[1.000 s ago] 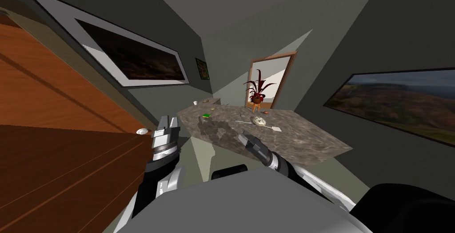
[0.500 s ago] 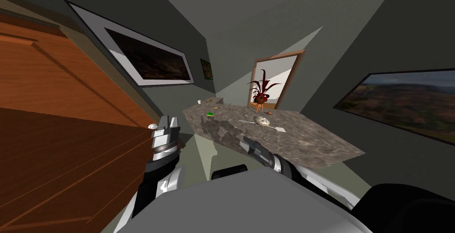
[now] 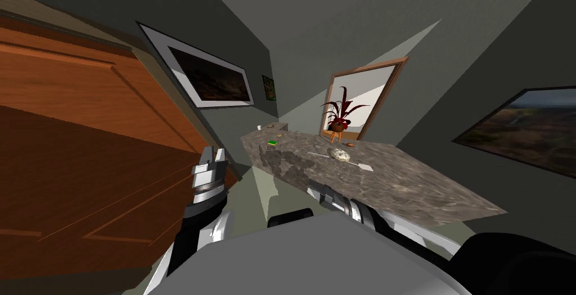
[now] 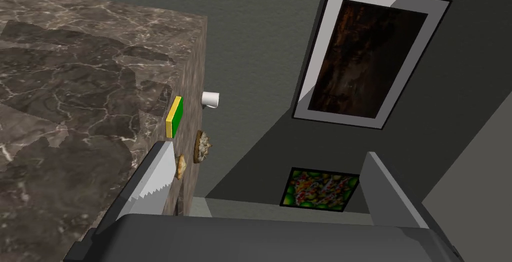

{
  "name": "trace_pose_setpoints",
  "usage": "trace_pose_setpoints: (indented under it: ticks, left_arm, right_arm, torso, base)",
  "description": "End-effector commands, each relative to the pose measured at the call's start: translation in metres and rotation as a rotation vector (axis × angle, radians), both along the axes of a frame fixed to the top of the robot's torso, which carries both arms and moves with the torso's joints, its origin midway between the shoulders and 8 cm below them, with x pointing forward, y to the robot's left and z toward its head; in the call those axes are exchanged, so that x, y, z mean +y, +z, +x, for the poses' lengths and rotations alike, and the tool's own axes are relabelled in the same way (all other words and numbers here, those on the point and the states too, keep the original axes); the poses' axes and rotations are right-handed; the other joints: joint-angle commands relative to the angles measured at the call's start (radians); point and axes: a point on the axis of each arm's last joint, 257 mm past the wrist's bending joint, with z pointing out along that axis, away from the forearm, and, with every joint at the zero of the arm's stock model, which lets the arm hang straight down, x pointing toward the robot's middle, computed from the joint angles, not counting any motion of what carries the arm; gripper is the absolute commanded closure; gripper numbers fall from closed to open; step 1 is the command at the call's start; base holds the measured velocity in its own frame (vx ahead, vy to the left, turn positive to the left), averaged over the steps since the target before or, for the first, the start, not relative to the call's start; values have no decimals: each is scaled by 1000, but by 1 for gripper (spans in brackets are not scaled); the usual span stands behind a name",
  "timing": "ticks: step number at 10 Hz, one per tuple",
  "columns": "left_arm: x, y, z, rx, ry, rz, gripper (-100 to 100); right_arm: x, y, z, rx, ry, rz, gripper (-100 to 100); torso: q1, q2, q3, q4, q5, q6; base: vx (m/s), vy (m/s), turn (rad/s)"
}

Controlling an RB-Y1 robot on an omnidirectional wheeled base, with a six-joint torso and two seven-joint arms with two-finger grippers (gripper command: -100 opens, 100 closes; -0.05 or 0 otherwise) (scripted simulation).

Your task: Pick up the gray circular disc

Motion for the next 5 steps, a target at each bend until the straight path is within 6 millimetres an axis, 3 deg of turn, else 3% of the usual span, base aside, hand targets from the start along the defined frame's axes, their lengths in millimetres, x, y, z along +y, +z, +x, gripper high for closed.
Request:
trace_pose_setpoints:
  ticks: [1,2,4,5]
  left_arm:
    - [0,0,0,0,0,0,0]
    - [0,0,0,0,0,0,0]
    - [0,0,0,0,0,0,0]
    - [0,0,0,0,0,0,0]
  right_arm:
    - [-3,-7,-5,18,22,-30,-100]
    - [-12,-27,-9,86,23,-60,-100]
    - [-16,-32,-15,97,54,-99,-100]
    - [-28,-52,-20,166,49,-133,-100]
  torso:
    - [0,0,0,0,0,0]
    - [-1,-1,0,0,0,0]
    - [0,-2,-1,0,0,0]
    - [-2,-1,-1,0,0,0]
  base:
    - [-6,22,-29]
    - [-1,51,295]
    - [-1,28,61]
    - [3,34,300]
